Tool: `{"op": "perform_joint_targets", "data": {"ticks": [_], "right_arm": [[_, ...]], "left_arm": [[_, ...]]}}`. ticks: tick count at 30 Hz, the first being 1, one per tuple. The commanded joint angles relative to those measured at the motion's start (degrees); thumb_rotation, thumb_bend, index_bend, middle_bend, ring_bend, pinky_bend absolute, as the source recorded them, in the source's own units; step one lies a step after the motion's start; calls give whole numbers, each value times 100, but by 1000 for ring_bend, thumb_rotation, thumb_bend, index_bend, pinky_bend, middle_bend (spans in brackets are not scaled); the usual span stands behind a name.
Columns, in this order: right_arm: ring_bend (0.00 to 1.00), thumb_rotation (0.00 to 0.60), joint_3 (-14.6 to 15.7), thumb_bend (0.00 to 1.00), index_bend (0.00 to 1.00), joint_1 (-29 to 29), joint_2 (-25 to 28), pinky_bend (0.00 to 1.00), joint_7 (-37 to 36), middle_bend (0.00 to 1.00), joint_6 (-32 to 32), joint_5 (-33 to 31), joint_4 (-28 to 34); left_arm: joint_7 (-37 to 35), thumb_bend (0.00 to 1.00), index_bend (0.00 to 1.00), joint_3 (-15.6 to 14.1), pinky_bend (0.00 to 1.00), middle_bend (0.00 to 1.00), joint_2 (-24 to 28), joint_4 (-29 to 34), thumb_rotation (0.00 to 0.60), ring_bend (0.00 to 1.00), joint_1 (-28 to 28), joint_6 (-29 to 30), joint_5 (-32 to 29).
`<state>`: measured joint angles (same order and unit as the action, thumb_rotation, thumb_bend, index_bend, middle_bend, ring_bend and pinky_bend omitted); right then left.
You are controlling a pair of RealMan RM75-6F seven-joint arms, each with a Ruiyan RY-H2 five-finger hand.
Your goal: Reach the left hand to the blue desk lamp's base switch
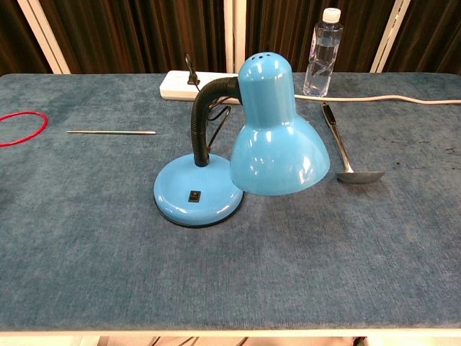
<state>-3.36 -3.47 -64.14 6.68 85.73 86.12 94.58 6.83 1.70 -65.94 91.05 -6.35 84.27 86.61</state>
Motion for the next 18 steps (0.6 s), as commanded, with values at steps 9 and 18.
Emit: {"op": "perform_joint_targets", "data": {"ticks": [9,18], "right_arm": [[0,600,-18,15,0,-86,-23,0,64,0,-120,-10,-19],[0,600,-49,15,0,-91,9,0,13,0,-102,-37,4]], "left_arm": [[-103,2,0,-22,0,0,-37,-65,600,0,20,9,8],[-119,6,0,-69,62,6,-30,57,600,0,-114,-151,179]]}}
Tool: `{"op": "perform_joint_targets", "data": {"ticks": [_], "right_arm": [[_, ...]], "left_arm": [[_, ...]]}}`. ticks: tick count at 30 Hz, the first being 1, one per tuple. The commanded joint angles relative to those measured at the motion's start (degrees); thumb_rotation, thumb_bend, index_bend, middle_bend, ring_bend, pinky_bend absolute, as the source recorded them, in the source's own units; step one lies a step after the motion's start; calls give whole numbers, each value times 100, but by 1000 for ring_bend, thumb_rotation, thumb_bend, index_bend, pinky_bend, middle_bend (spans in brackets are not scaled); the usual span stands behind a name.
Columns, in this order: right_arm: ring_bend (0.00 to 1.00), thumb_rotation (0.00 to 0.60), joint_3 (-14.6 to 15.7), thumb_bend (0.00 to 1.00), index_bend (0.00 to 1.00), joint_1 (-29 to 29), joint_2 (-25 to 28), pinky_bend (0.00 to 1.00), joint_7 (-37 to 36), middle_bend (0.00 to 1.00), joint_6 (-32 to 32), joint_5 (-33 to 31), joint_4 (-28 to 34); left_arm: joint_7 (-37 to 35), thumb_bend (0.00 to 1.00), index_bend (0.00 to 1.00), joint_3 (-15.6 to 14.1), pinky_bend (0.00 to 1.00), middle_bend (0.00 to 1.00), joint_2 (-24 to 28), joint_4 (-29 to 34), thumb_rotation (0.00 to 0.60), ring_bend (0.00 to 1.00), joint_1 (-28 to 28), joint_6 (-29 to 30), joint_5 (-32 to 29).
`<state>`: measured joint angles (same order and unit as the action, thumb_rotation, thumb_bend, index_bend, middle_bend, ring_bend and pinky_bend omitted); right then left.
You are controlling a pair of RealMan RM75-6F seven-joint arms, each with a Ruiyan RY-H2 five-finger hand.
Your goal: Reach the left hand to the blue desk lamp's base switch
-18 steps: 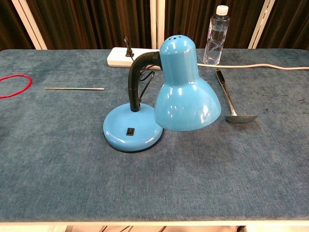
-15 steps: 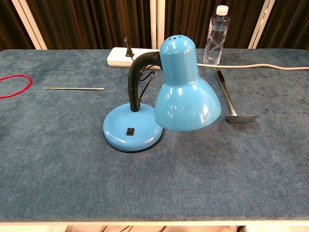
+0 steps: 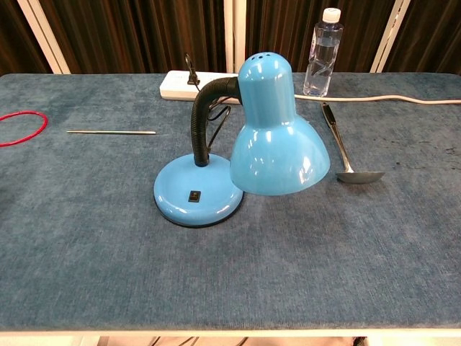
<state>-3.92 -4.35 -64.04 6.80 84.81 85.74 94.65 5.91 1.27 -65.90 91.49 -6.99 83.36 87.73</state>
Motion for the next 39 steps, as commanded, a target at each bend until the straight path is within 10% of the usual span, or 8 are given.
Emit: {"op": "perform_joint_targets", "data": {"ticks": [1,7,11,39], "right_arm": [[0,600,16,15,0,-3,1,0,1,0,-21,4,-7],[0,600,42,15,0,22,13,0,-223,0,68,127,-7],[0,600,54,16,0,68,20,0,-282,0,181,195,-45],[0,600,35,29,0,290,104,0,-503,0,508,218,-80]], "left_arm": [[-37,13,0,-48,104,20,-73,14,600,6,-89,-112,123],[243,152,1,-170,680,508,-314,49,600,579,-385,-620,298],[495,335,29,-242,830,743,-531,93,600,762,-632,-1004,432],[1180,382,45,-82,846,778,-1861,31,600,796,-2262,-3164,13]]}}
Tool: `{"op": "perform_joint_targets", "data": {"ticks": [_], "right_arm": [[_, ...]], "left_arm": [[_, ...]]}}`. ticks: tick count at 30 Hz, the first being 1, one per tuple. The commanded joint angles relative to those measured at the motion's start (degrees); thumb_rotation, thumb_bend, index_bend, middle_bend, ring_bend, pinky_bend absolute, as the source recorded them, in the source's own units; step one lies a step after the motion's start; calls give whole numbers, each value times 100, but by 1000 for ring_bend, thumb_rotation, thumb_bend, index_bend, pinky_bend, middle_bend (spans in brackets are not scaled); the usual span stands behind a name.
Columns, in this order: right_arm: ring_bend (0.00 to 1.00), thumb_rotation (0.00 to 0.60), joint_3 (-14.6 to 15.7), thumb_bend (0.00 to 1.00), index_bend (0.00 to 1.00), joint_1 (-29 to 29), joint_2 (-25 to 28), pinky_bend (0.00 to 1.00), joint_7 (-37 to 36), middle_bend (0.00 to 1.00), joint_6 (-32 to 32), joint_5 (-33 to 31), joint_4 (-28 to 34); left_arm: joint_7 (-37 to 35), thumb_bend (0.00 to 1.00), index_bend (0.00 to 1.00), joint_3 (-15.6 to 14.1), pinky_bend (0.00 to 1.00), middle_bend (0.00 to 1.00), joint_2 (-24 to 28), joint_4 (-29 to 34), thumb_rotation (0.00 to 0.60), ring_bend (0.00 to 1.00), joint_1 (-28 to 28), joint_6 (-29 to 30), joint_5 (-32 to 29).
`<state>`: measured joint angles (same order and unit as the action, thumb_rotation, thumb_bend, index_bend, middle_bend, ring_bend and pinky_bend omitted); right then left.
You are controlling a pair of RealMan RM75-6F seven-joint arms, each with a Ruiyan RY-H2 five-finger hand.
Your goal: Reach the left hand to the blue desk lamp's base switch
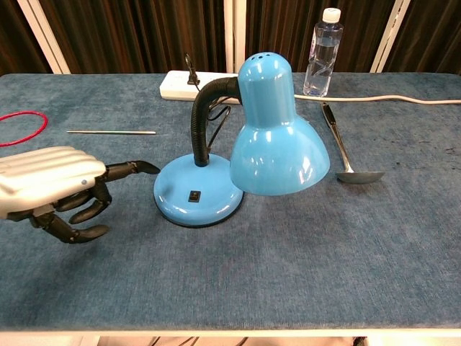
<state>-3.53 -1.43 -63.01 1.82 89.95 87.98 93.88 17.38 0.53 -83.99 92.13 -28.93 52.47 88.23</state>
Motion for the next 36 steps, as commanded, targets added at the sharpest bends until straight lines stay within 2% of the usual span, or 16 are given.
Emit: {"op": "perform_joint_targets", "data": {"ticks": [1,10,36], "right_arm": [[0,600,-8,29,0,-3,2,0,-8,0,-8,-10,-4],[0,600,-45,36,0,8,-30,0,0,0,-15,-84,-73],[0,600,-42,43,0,32,-37,0,-30,0,-97,-158,-112]], "left_arm": [[44,382,45,-16,846,778,-70,-46,600,796,-100,-116,-53],[-68,384,46,-186,846,778,-322,-226,600,796,-306,-182,129],[405,384,35,-206,851,779,-535,-247,600,797,-553,-244,-375]]}}
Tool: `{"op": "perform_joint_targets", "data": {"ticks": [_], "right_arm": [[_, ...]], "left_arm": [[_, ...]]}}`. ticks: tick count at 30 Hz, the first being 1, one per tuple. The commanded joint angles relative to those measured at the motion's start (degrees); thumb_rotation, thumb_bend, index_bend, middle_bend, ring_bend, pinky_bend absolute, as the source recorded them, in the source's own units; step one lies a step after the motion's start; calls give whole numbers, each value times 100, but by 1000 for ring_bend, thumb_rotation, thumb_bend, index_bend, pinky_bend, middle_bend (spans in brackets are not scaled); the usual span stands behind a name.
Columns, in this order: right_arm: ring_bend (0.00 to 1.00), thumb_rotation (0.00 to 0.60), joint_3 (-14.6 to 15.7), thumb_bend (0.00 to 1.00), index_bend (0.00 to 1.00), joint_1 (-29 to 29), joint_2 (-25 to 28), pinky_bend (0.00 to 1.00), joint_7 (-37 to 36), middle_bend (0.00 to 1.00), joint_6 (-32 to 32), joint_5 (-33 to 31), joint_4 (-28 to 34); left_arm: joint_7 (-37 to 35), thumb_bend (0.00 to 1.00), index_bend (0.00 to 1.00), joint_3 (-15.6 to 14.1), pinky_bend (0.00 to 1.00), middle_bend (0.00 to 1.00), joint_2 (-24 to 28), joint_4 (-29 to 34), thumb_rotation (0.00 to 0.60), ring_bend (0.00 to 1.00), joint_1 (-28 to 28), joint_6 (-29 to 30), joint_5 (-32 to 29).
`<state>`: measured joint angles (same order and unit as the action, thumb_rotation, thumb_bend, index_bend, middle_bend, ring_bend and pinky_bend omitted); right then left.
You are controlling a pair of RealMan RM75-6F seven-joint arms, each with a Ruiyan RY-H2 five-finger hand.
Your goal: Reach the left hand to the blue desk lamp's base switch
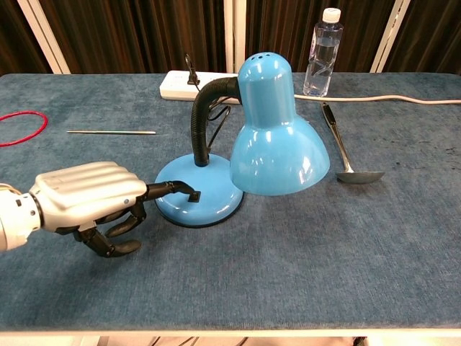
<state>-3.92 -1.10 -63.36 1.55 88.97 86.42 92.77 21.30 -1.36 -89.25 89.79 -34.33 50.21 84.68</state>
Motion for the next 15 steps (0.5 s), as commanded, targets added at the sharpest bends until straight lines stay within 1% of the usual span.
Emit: {"op": "perform_joint_targets", "data": {"ticks": [1,9,15], "right_arm": [[0,600,-5,43,0,0,-2,0,-5,0,1,-4,-2],[0,600,-29,49,0,-20,-30,0,-21,0,-79,-93,-27],[0,600,-43,56,0,-21,-41,0,-31,0,-112,-149,-18]], "left_arm": [[22,384,37,-27,851,779,-12,-20,600,797,-21,-27,-31],[47,384,84,-81,851,779,-35,-22,600,796,-59,26,-16],[10,384,183,-137,851,779,-59,-58,600,796,-80,109,97]]}}
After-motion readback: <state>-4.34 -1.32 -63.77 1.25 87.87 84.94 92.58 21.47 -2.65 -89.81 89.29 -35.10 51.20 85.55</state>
